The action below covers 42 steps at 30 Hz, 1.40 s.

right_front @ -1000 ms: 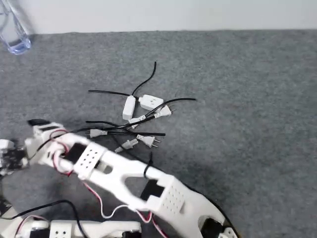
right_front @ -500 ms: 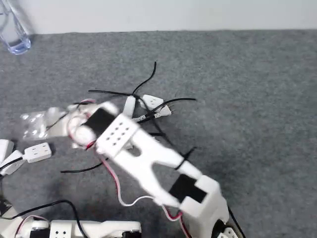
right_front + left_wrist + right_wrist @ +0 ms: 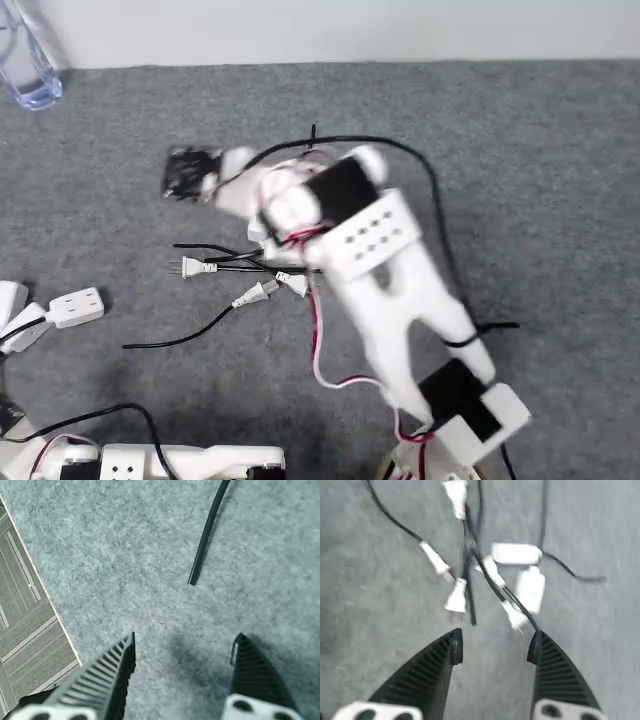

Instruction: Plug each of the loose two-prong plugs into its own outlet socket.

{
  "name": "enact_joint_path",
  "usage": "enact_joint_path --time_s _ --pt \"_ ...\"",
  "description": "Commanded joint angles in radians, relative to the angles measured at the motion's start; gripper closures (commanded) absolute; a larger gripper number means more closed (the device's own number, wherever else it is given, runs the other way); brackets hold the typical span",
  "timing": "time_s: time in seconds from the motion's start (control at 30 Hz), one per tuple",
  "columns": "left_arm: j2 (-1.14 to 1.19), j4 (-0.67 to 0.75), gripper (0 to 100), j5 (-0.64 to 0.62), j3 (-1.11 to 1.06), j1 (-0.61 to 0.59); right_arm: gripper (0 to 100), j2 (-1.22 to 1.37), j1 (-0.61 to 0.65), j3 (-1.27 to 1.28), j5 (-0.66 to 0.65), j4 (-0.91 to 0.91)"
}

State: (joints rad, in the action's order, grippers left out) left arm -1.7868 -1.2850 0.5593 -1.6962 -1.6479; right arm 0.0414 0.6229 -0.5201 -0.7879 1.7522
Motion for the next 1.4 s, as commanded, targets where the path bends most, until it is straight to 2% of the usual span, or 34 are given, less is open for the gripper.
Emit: enact_joint_path --time_s 0.0,0.2,0.37,0.5,0.63,0.8,0.93,1.1,1.23,1.37 --pt "-0.003 0.011 71 0.003 0.012 -0.006 78.6 -0.065 -0.130 0.009 0.009 0.042" --pt "-0.003 0.011 71 0.003 0.012 -0.003 78.6 -0.068 -0.303 0.186 0.006 0.041" --pt "-0.003 0.011 71 0.003 0.012 0.000 78.6 -0.076 -0.384 0.351 0.017 0.019" --pt "-0.003 0.009 71 0.003 0.012 0.002 78.6 -0.076 -0.443 0.473 0.147 -0.048" --pt "-0.002 0.008 70 0.003 0.012 0.009 78.6 -0.076 -0.489 0.624 0.213 -0.179" --pt "-0.003 0.011 70 0.008 0.022 0.195 78.6 -0.076 -0.492 0.827 0.264 -0.375" --pt "-0.003 0.009 70 0.008 0.068 0.287 78.6 -0.076 -0.486 0.911 0.301 -0.513" --pt "-0.003 -0.026 70 0.003 0.091 0.361 78.6 -0.076 -0.486 0.813 0.272 -0.587" --pt "-0.003 -0.018 71 0.000 0.027 0.364 78.6 -0.067 -0.415 0.663 0.094 -0.578" --pt "-0.003 -0.017 71 0.000 0.028 0.362 78.6 -0.064 -0.314 0.549 -0.012 -0.587"
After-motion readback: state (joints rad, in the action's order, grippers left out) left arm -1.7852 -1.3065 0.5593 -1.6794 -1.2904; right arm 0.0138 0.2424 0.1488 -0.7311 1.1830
